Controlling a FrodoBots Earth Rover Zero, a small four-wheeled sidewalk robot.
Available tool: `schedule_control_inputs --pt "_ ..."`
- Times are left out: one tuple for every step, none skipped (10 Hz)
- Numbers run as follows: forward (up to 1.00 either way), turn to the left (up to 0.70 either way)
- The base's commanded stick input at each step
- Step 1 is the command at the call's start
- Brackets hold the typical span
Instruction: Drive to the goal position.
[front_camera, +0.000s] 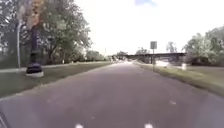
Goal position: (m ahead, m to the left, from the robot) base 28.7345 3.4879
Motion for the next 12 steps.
schedule_control_inputs --pt "1.00 0.00" --pt "1.00 0.00" --pt "1.00 0.00" --pt "1.00 0.00" --pt "1.00 0.00" --pt "1.00 0.00" --pt "1.00 0.00" --pt "1.00 0.00" --pt "1.00 -0.25" --pt "1.00 -0.24" --pt "1.00 0.00" --pt "1.00 0.00"
